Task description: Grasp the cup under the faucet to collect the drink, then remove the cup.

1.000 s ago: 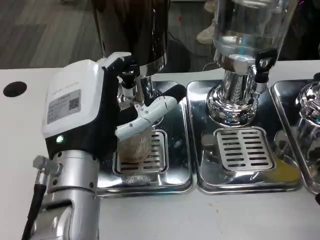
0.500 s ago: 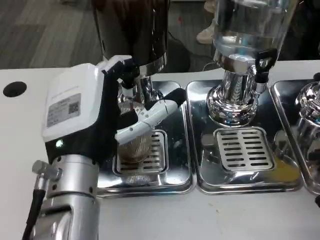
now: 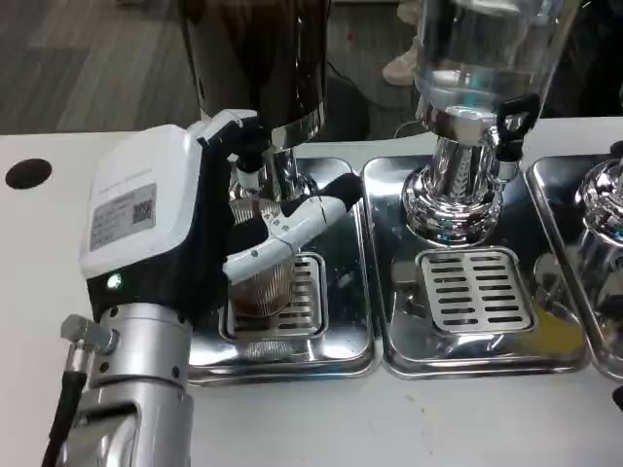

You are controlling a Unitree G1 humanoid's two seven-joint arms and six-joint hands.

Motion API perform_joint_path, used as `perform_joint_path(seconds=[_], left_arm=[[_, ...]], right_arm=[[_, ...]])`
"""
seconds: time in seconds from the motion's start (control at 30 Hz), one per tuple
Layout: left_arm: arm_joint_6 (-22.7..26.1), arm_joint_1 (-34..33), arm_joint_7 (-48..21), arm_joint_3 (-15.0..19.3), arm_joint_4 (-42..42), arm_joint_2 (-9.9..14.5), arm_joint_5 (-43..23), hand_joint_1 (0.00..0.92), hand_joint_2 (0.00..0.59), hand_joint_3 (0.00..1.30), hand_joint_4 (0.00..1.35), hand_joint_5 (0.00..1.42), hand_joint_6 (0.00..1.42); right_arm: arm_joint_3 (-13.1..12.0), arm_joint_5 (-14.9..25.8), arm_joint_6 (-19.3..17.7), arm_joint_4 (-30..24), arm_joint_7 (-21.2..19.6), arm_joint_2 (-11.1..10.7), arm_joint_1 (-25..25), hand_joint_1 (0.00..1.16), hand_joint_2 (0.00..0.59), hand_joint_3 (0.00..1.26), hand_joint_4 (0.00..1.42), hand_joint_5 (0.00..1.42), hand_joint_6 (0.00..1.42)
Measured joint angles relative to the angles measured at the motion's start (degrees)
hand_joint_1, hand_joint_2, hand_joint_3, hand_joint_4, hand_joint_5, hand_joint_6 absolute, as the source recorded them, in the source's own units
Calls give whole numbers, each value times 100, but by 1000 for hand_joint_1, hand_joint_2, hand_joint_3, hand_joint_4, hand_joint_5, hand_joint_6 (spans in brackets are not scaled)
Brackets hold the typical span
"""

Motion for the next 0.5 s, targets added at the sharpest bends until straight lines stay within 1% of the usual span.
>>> perform_joint_path(seconds=[0.5], left_arm=[[-5,8,0,0,-6,-5,0,46,63,382,323,832,999]], right_arm=[[-7,5,0,0,0,0,-7,511,292,285,201,157,0]])
